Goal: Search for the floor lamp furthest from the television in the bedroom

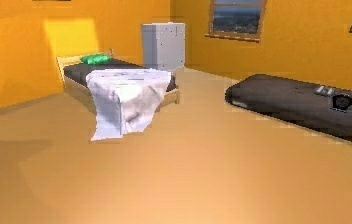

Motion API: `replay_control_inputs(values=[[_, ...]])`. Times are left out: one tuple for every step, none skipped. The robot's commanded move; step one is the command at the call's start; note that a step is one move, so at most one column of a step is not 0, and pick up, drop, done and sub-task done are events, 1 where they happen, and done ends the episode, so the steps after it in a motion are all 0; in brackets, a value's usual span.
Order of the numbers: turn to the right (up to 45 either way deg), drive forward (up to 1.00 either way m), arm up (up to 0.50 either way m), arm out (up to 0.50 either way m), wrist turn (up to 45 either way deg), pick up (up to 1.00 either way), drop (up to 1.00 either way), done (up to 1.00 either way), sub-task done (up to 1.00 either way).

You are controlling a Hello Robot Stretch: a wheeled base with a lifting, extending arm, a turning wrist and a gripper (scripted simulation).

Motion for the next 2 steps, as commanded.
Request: replay_control_inputs(values=[[-42.0, 0.0, 0.0, 0.0, 0.0, 0.0, 0.0, 0.0, 0.0], [0.0, 1.0, 0.0, 0.0, 0.0, 0.0, 0.0, 0.0, 0.0]])
